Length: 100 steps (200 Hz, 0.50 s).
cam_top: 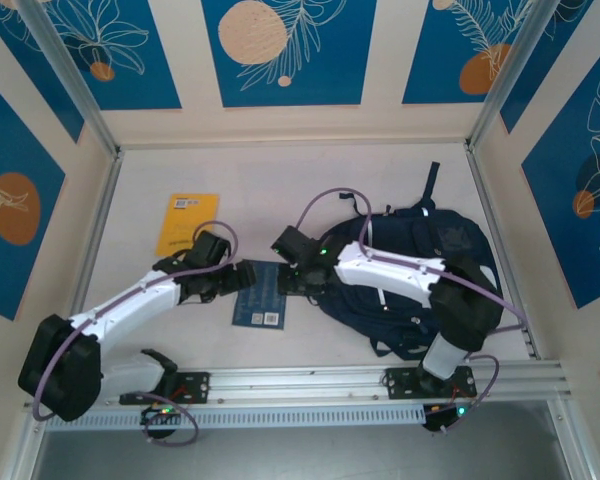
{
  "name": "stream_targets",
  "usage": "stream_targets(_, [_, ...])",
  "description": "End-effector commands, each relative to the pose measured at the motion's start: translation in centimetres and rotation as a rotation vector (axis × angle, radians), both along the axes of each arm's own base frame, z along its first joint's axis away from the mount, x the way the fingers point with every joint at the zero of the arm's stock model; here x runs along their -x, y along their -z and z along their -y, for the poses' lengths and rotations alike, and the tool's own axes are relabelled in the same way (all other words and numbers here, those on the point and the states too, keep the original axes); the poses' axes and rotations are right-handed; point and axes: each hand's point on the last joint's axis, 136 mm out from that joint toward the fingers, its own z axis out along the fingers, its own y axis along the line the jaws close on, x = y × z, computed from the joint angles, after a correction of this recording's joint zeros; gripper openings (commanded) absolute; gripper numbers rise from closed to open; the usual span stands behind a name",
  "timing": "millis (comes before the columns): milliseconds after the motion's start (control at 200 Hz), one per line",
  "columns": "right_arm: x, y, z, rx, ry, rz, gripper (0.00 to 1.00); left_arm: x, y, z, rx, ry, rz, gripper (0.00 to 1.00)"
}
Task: Pack books, pencil case, and school supplies into a backpack
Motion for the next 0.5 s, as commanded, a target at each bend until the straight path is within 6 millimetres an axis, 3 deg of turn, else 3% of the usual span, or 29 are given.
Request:
stream_targets(0, [-0.8, 1.2, 0.4, 0.041, 0.116, -0.032, 0.34, -0.5, 0.1, 0.3, 0.020, 0.036, 0.031, 0.86])
stream_targets(135, [-1.6, 2.6, 0.7, 0.043, 0.179, -0.069, 0.39, -0.5, 0.6, 0.3, 0.015, 0.059, 0.040, 0.83])
stream_targets(495, [-3.2, 4.8, -0.5, -0.025, 0.173, -0.133, 0.39, 0.0, 2.9, 1.7, 0.078, 0.087, -0.012, 0.71])
